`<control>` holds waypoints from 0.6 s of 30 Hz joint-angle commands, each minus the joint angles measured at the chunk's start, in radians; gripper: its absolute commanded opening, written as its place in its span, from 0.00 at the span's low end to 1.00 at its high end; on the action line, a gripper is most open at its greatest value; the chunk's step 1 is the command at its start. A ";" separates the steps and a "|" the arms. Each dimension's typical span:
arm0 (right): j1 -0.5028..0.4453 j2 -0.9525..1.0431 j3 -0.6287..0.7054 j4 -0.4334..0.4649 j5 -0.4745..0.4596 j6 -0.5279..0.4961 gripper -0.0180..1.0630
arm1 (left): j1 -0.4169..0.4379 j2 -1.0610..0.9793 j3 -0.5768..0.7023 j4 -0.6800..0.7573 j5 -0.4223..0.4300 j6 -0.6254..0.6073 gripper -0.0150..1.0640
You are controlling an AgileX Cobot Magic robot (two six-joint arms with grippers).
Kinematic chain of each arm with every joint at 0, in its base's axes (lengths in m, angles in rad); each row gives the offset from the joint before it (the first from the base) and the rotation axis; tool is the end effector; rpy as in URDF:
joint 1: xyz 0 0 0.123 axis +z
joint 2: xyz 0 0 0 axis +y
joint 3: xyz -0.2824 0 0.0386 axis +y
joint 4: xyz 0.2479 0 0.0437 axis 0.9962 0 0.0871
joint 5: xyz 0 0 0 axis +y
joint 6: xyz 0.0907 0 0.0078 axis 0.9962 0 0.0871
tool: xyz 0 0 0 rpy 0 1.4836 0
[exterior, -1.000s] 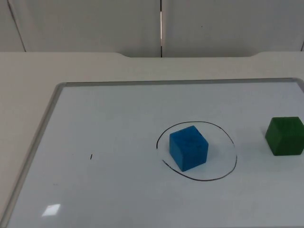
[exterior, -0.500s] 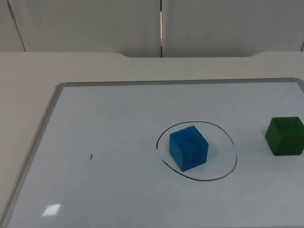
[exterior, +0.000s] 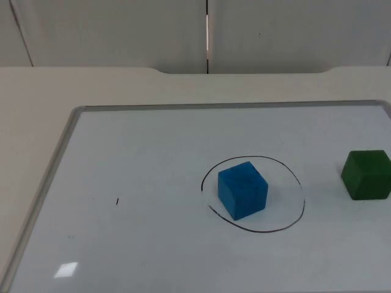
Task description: Push the two cubes into the marked area.
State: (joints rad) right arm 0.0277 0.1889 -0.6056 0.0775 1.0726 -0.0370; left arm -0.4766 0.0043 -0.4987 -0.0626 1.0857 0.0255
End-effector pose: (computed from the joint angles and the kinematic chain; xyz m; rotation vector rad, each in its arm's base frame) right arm 0.0152 0.0066 0.3053 -0.0694 2.1369 0.0891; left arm -0.0069 -0.0021 0.2750 0.5233 2.0257 -0.3503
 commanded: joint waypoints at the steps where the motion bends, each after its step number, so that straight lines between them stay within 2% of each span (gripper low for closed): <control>1: -0.004 0.082 -0.023 0.004 -0.045 -0.006 0.99 | 0.001 -0.004 0.005 0.007 -0.012 -0.006 0.01; 4: -0.004 0.225 -0.044 0.011 -0.097 -0.006 0.99 | 0.001 -0.004 0.005 0.009 -0.012 -0.008 0.01; 18: -0.004 0.624 -0.054 0.011 -0.166 -0.006 0.99 | 0.001 -0.004 0.005 0.009 -0.012 -0.008 0.01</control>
State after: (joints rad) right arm 0.0277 0.7883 -0.6538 0.0833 0.9247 -0.0392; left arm -0.4766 0.0043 -0.4987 -0.0603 1.0857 0.0255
